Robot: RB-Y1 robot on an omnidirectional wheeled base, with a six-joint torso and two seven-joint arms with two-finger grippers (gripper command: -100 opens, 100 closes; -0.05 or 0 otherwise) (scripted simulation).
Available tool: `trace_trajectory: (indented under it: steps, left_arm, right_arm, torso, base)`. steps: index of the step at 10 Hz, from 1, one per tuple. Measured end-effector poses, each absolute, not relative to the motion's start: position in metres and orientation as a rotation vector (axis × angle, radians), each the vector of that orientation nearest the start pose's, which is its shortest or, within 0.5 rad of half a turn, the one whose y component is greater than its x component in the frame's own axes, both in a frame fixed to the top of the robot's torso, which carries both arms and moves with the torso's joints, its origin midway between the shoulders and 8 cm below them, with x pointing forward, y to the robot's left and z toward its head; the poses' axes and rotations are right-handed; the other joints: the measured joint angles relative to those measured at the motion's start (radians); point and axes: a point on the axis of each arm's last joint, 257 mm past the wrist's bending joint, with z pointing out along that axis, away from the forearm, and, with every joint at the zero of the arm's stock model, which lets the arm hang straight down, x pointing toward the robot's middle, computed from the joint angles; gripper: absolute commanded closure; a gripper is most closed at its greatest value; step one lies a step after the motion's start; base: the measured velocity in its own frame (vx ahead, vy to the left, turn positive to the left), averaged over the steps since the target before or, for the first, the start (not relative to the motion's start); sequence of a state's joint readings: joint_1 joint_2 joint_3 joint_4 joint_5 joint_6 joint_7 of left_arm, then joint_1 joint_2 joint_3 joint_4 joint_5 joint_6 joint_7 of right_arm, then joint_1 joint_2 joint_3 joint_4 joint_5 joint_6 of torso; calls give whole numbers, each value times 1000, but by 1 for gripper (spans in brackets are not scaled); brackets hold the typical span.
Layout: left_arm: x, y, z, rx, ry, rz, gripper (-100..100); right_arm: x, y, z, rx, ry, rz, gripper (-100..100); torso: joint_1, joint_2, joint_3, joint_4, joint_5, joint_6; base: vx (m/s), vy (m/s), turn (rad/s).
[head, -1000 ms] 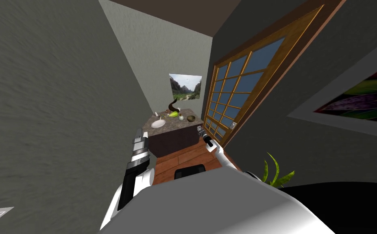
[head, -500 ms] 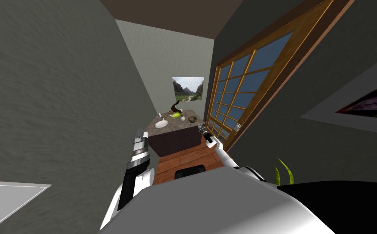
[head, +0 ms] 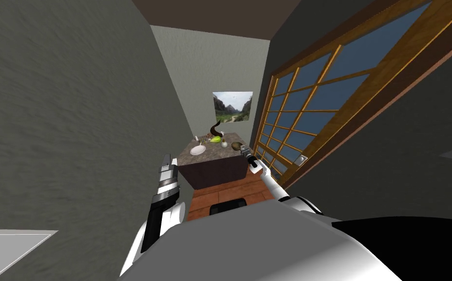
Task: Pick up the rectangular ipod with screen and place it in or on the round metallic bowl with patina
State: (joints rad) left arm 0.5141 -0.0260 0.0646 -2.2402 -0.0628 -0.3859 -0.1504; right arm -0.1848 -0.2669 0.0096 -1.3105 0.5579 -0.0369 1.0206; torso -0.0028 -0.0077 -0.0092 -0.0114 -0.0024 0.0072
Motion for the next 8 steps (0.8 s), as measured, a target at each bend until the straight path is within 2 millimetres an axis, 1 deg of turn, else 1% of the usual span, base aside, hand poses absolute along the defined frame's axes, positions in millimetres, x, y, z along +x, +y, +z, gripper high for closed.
trace_trajectory:
  steps: [2,3,5,6,7,8]
  left_arm:
    - [363,307,-21,-701,777,-1013,0]
    - [363,307,-21,-701,777,-1013,0]
    - [363,307,-21,-701,777,-1013,0]
    - [363,307,-21,-701,777,-1013,0]
    - [363,307,-21,-701,777,-1013,0]
    - [363,307,-21,-701,777,-1013,0]
  right_arm:
    - [595,-311,-220,-218,1597,-215,100]
    - [600,-322,-210,-199,1589,-226,100]
    - [602,-335,-195,-176,1575,-237,100]
    - [601,-341,-188,-163,1571,-241,100]
    - [602,-341,-186,-159,1569,-240,-100]
    - [602,-341,-186,-160,1569,-240,-100]
  torso:
    - [1,-2,-1,1,0,-1]
    - [0,-4,-2,0,0,0]
    - [1,2,1,0,0,0]
    - [0,3,2,0,0,0]
    - [-1,7,3,0,-1,1]
    - [-2,10,5,1,-1,1]
  base:
    - [214,36,214]
    - [175,38,98]
    - [130,38,100]
    - [64,5,28]
    - [13,2,-1]
    - [6,1,1]
